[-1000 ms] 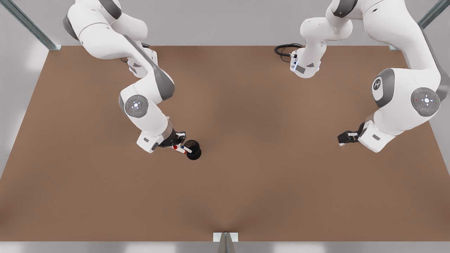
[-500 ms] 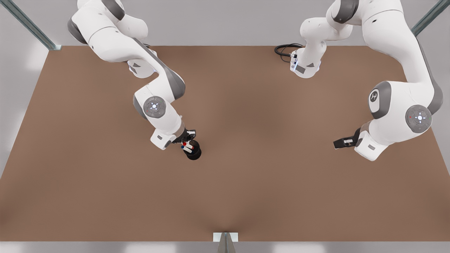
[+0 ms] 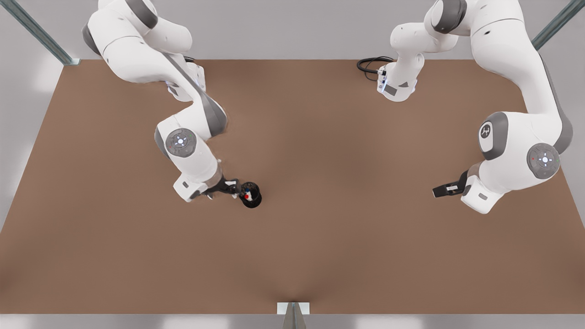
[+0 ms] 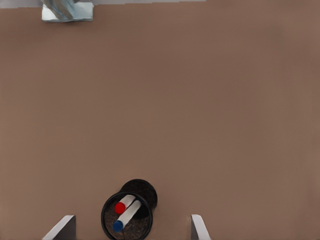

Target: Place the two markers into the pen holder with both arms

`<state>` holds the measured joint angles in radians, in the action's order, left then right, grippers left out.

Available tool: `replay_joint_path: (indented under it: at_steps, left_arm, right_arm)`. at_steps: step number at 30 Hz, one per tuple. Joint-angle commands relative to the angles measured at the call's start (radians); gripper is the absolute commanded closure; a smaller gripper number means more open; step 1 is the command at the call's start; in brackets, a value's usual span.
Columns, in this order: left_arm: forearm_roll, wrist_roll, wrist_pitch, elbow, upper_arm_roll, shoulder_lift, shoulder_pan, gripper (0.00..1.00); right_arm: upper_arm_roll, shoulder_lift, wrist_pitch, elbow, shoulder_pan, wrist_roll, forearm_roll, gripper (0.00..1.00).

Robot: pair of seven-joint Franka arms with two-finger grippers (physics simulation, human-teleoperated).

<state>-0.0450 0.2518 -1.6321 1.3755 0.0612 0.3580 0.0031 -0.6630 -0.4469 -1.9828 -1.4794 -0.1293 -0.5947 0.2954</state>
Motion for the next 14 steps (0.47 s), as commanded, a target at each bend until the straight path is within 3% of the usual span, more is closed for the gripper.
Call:
replay_joint_path:
  at_steps: [1, 3, 4, 5, 6, 11, 14]
  left_arm:
    - [-0.012, 0.015, 0.006, -0.003, 0.002, -0.013, -0.002, 0.0]
    - [-0.009, 0.014, 0.006, -0.013, 0.017, -0.031, -0.008, 0.0]
    - [-0.006, -0.017, 0.006, -0.024, 0.029, -0.036, -0.012, 0.0]
    - [-0.004, -0.022, 0.008, -0.027, 0.035, -0.036, -0.026, 0.0]
    - [-0.004, -0.074, 0.012, -0.029, 0.035, -0.037, -0.028, 0.0]
    - [-0.003, -0.194, 0.095, -0.055, 0.034, -0.036, -0.026, 0.0]
    - [-0.003, -0.19, 0.103, -0.055, 0.034, -0.036, -0.026, 0.0]
  right_arm:
    - [-0.001, 0.073, 0.062, 0.016, -0.05, 0.041, -0.004, 0.0]
    - [0.035, 0.166, 0.107, 0.007, -0.072, 0.114, -0.016, 0.0]
    - [0.168, 0.212, 0.194, 0.013, 0.017, 0.157, -0.05, 0.0]
    - [0.379, 0.263, 0.257, 0.011, 0.118, 0.312, -0.169, 0.0]
    - [0.511, 0.29, 0.291, 0.002, 0.14, 0.467, -0.251, 0.0]
    - [0.554, 0.352, 0.311, -0.088, 0.146, 0.549, -0.256, 0.0]
    - [0.545, 0.234, 0.427, 0.079, 0.149, 0.553, -0.249, 0.0]
